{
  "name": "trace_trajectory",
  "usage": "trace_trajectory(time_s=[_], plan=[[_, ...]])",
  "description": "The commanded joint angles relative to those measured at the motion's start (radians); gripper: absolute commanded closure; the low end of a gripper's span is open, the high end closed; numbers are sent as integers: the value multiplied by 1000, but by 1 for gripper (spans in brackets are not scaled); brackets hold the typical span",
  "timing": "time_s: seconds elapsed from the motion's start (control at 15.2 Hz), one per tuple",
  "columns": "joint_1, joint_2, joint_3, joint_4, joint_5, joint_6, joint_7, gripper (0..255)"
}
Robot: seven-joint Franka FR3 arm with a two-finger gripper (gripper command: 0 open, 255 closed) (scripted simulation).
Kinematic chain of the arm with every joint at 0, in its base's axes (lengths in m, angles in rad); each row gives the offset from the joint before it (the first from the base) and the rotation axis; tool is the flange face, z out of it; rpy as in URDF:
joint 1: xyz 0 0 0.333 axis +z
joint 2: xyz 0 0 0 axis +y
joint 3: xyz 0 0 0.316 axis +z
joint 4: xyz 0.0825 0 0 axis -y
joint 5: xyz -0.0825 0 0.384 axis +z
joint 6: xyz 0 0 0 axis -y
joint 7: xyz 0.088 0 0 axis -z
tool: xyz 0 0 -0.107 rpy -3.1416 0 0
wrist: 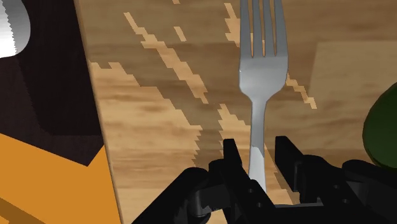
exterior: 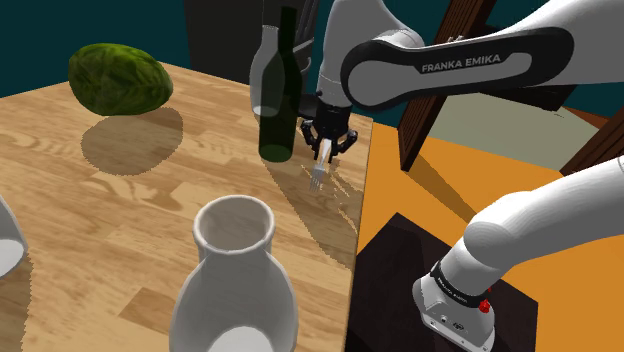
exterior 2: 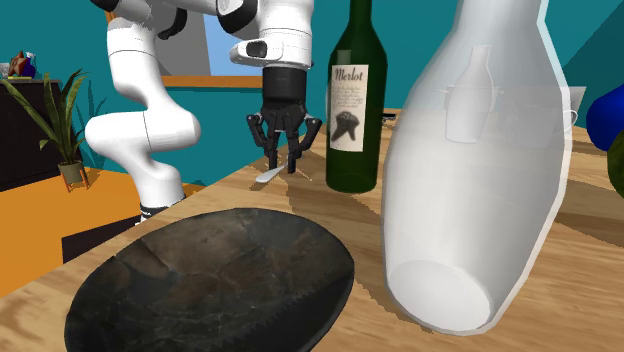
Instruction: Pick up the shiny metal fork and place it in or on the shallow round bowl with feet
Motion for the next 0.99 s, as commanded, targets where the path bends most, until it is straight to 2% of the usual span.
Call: trace_trajectory(time_s=[0.0, 0.92], plan=[[0, -6, -4, 16, 1, -22, -3, 255], [-7, -23, -36, 189, -8, -210, -24, 255]])
